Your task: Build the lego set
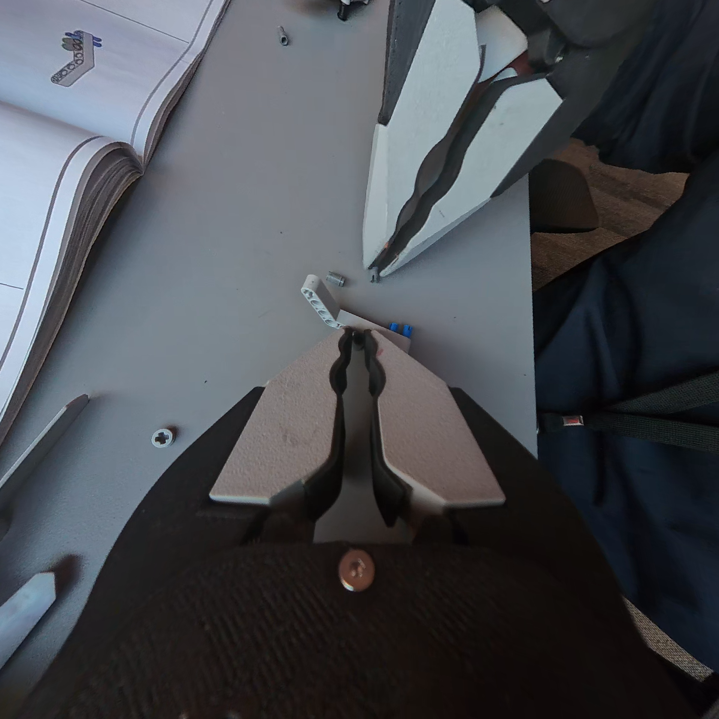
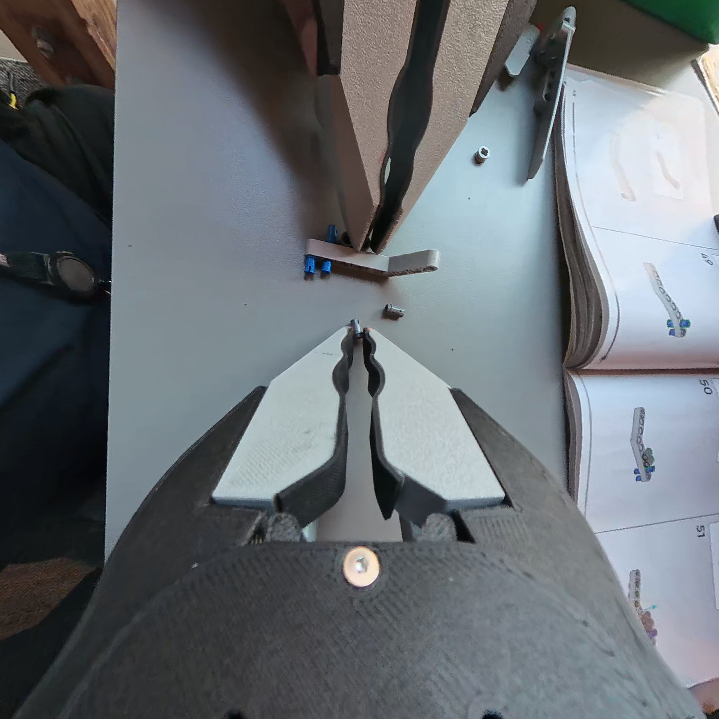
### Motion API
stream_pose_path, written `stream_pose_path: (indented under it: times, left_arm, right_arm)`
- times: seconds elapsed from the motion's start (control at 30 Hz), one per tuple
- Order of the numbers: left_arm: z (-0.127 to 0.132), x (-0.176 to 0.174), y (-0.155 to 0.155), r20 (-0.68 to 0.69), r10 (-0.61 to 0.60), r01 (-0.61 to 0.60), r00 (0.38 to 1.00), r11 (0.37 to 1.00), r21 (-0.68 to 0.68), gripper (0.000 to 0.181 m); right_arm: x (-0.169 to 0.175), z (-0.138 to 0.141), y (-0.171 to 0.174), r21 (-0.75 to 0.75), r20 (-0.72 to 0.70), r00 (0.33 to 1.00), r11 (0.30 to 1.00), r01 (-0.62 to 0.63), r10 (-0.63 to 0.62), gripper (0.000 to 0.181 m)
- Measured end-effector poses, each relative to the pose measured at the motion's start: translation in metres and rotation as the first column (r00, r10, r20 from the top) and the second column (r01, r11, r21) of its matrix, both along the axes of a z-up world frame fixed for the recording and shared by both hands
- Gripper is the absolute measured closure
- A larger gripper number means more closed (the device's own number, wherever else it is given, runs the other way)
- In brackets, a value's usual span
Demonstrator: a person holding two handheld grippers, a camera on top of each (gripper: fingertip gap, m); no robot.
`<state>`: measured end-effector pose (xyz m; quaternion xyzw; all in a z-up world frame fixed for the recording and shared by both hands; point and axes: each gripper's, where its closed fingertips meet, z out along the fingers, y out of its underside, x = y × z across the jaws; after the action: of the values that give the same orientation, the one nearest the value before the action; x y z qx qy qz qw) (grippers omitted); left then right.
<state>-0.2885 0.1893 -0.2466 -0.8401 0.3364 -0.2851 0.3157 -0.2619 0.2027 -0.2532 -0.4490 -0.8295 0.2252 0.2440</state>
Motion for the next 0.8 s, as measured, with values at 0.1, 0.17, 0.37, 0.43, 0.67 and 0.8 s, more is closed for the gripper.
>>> stream_pose_path:
  times: [0.1, 0.17, 0.37, 0.43, 0.67, 0.8]
  left_arm:
    - [0.000, 0.000, 0.000, 0.002, 0.000, 0.000, 1.000, 1.000, -0.003, 0.179]
    - [0.000, 0.000, 0.000, 0.002, 0.000, 0.000, 1.000, 1.000, -0.002, 0.179]
    - [0.000, 0.000, 0.000, -0.002, 0.001, -0.001, 1.000, 1.000, 0.003, 0.179]
    - [0.000, 0.000, 0.000, -0.002, 0.000, 0.000, 1.000, 1.000, 0.003, 0.179]
    - [0.000, 0.000, 0.000, 0.001, 0.001, -0.001, 1.000, 1.000, 0.000, 0.179]
    - [0.000, 0.000, 0.000, 0.004, 0.002, -0.002, 1.000, 1.000, -0.005, 0.179]
  right_arm:
    - [-0.003, -0.001, 0.001, -0.019, -0.003, 1.000, 1.000, 0.024, -0.024, 0.181]
    - [-0.007, -0.001, 0.002, -0.051, 0.005, 0.998, 0.996, 0.069, -0.069, 0.181]
    - [-0.017, -0.001, -0.003, -0.152, 0.050, 0.989, 0.978, 0.142, -0.136, 0.181]
    - [-0.021, -0.001, -0.004, -0.169, 0.062, 0.987, 0.973, 0.157, -0.148, 0.181]
    - [-0.026, -0.001, -0.005, -0.192, 0.071, 0.987, 0.969, 0.153, -0.142, 0.181]
    - [-0.026, -0.001, -0.006, -0.194, 0.080, 0.989, 0.971, 0.138, -0.125, 0.181]
